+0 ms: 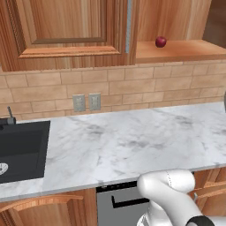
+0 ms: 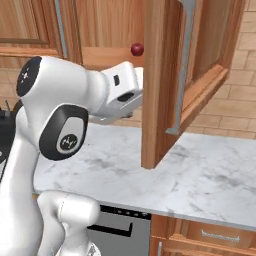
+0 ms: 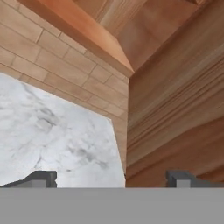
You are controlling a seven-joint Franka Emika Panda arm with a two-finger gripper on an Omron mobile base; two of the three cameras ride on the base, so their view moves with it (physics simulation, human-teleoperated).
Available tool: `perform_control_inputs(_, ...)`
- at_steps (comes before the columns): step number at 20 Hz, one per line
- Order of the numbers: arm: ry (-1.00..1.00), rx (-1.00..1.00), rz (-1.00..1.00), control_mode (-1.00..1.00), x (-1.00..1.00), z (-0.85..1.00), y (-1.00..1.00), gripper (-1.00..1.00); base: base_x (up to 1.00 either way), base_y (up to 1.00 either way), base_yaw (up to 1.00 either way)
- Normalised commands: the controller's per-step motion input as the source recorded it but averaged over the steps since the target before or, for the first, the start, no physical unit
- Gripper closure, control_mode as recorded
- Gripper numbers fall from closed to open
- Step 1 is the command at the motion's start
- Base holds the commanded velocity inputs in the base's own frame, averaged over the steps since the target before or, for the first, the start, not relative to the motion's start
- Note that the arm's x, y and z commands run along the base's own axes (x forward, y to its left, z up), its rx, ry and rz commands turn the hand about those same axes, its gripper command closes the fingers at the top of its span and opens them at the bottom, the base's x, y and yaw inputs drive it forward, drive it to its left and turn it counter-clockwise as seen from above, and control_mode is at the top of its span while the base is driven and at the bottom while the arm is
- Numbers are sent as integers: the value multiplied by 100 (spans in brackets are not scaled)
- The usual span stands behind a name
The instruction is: The dining table condiment station is running low on mustard. Refill the condiment station by opening the cabinet and taking the mustard from the cabinet and placing it on the dining table.
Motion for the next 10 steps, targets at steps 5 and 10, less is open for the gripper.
perform_control_inputs(5, 0, 11, 0, -100, -6, 0, -99, -100, 0, 0, 0)
perform_control_inputs(10, -2, 2, 0, -100, -1, 0, -16, -100, 0, 0, 0)
